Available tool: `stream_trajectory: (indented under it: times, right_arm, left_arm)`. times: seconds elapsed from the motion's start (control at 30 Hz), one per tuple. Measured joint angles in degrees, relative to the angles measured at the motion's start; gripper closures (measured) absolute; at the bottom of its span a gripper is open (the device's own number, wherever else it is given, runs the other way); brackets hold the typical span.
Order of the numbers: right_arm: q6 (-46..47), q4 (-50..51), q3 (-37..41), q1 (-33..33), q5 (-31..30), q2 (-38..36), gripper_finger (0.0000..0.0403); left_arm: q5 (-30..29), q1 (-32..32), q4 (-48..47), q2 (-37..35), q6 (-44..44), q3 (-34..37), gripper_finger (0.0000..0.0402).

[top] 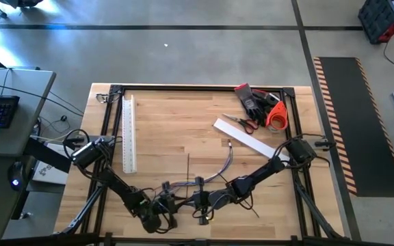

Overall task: Ziptie cables
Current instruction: Wrap the zip tie on the cable

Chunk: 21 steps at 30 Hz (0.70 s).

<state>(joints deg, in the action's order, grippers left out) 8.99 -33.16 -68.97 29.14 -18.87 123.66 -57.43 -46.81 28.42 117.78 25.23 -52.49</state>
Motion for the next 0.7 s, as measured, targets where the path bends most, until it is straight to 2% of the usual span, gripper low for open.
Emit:
stream_trajectory:
  times: [0.27, 0.53, 0.7]
  right_arm:
    - [3.77, 4.61, -0.07, 0.16, -0.02, -0.68, 0.0393]
    - [3.52, 22.80, -0.04, 0.55, -2.78, -9.26, 0.0297]
    - [2.41, 17.47, -0.07, 1.22, -2.52, -11.28, 0.0295]
  left_arm:
    - [1.73, 0.18, 1.53, 0.04, 0.27, 0.02, 0.0401]
    - [5.96, 1.56, 1.52, 0.02, 1.41, 0.00, 0.0401]
    - [9.62, 3.07, 1.53, 0.02, 1.60, -0.11, 0.0401]
